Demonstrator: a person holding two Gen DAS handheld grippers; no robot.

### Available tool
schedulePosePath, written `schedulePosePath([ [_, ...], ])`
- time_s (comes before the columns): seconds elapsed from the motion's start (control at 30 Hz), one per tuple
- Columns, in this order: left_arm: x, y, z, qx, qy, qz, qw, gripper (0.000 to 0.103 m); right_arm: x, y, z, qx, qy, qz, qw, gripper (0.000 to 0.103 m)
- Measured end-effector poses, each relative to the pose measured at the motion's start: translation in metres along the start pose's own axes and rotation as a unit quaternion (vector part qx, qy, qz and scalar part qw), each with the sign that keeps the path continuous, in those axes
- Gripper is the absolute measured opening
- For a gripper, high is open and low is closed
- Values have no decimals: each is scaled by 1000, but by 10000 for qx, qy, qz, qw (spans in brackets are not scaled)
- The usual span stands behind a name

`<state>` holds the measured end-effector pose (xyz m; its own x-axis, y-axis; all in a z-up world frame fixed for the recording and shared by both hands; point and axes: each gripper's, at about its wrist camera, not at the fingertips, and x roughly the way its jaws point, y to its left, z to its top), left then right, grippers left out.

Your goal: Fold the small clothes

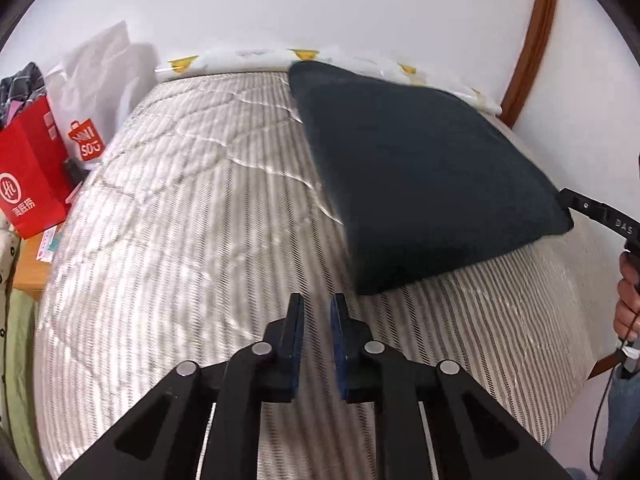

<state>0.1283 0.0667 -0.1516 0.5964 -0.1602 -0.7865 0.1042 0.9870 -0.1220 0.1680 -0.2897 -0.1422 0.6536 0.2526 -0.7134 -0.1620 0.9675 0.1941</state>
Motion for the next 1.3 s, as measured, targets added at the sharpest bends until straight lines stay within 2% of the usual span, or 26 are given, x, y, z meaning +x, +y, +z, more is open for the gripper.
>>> schedulePosePath([
  [0.03,-1,5,4,-45,-2,-3,10000,27,2,0,5,-28,2,-15,10000,27],
  [0.07,0,11,12,-150,9,47,9999,42,7,1,13,-67,17,-46,10000,27],
  [0.13,3,17,27,-246,-29,17,9997,51,16,3,30,-95,78,-102,9999,28],
  [0.33,28,13,91,-81,-158,-27,9998,51,60,4,92,-231,271,-195,9992,33],
  [0.53,77,3,138,163,-119,72,9998,51,110,2,128,-178,591,-15,9981,34],
  [0.73,110,2,178,188,-229,96,9995,55,145,-1,148,-132,745,24,9971,35],
  [0.8,119,3,188,208,-238,124,9994,55,156,-2,155,-86,798,55,9968,37],
  [0.87,132,3,197,208,-247,306,9990,55,166,-3,160,-45,869,134,9961,37],
  [0.97,146,8,208,53,-189,227,9995,55,178,-4,167,-55,970,229,9950,37],
  [1.1,159,11,221,-13,-227,372,9990,55,192,-4,176,45,1020,410,9939,37],
  [1.23,160,14,227,-166,-237,299,9991,55,207,-10,181,351,1189,716,9897,37],
  [1.3,159,15,226,-212,-219,234,9993,55,209,-14,181,500,1204,885,9875,31],
])
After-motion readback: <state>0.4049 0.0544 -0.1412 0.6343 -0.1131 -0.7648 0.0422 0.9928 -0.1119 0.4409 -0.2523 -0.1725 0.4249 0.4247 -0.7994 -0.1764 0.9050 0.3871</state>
